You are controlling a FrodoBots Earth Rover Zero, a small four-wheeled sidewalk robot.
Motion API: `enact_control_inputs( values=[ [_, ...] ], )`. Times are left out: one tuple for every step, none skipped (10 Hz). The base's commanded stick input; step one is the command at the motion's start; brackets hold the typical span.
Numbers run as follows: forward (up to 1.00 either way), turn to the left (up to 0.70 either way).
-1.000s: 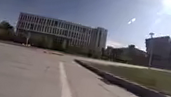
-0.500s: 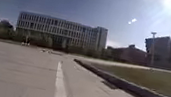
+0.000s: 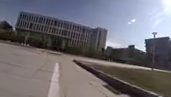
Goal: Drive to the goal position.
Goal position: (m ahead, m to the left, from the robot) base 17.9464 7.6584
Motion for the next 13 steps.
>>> enact_control_inputs(
  values=[
    [0.70, 0.00],
    [0.70, 0.00],
    [0.70, 0.00],
    [0.70, 0.00],
    [0.70, 0.00],
    [0.70, 0.00],
    [0.70, 0.08],
    [0.70, 0.33],
    [0.70, 0.35],
    [0.70, 0.35],
    [0.70, 0.24],
    [0.70, 0.05],
    [0.70, 0.01]
  ],
)
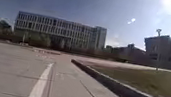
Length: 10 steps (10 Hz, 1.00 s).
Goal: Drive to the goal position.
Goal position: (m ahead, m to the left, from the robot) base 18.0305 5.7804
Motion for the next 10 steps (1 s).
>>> enact_control_inputs(
  values=[
    [0.70, 0.00],
    [0.70, 0.00],
    [0.70, 0.00],
    [0.70, 0.07],
    [0.70, 0.28],
    [0.70, 0.35],
    [0.70, 0.35],
    [0.70, 0.35],
    [0.70, 0.00],
    [0.70, 0.00]
  ],
)
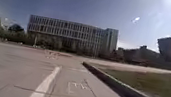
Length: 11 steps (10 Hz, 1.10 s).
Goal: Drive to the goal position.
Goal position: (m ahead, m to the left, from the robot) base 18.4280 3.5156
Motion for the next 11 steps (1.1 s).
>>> enact_control_inputs(
  values=[
    [0.70, 0.00],
    [0.70, 0.00],
    [0.70, 0.00],
    [0.70, 0.00],
    [0.70, 0.00],
    [0.70, 0.00],
    [0.70, 0.00],
    [0.70, 0.00],
    [0.70, 0.00],
    [0.70, 0.00],
    [0.70, -0.07]
  ],
)
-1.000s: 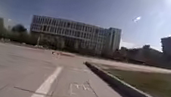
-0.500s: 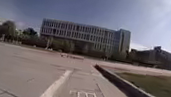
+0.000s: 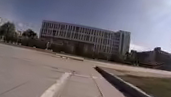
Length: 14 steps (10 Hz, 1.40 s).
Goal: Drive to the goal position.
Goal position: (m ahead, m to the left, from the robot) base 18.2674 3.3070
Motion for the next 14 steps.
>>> enact_control_inputs(
  values=[
    [0.70, -0.29],
    [0.70, -0.35],
    [0.70, -0.35],
    [0.70, -0.10],
    [0.70, 0.00],
    [0.70, 0.00],
    [0.70, 0.00],
    [0.70, 0.00],
    [0.70, 0.00],
    [0.70, 0.00],
    [0.70, 0.00],
    [0.70, 0.00],
    [0.70, 0.00],
    [0.70, 0.00]
  ],
)
